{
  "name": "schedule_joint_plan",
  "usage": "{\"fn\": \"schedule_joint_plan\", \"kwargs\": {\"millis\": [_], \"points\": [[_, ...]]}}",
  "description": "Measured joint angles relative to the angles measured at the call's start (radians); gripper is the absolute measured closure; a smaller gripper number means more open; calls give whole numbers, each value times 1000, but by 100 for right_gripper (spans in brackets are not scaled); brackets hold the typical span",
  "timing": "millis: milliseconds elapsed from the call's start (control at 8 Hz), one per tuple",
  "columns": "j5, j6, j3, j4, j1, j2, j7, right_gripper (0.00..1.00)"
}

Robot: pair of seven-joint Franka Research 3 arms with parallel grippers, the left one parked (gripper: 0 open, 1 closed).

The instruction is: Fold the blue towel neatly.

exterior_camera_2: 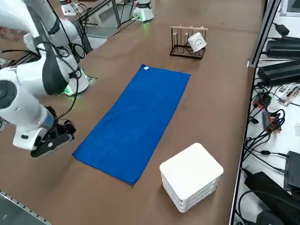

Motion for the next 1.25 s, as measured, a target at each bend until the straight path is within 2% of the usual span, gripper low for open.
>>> {"fn": "schedule_joint_plan", "kwargs": {"millis": [125, 250, 750, 1250], "points": [[9, 32, 0, -37, -15, 1, 29, 30], [12, 66, 1, -64, -22, 5, 68, 32], [14, 173, 5, -81, -36, 62, 107, 36], [100, 222, 12, -81, -37, 107, 109, 37]]}}
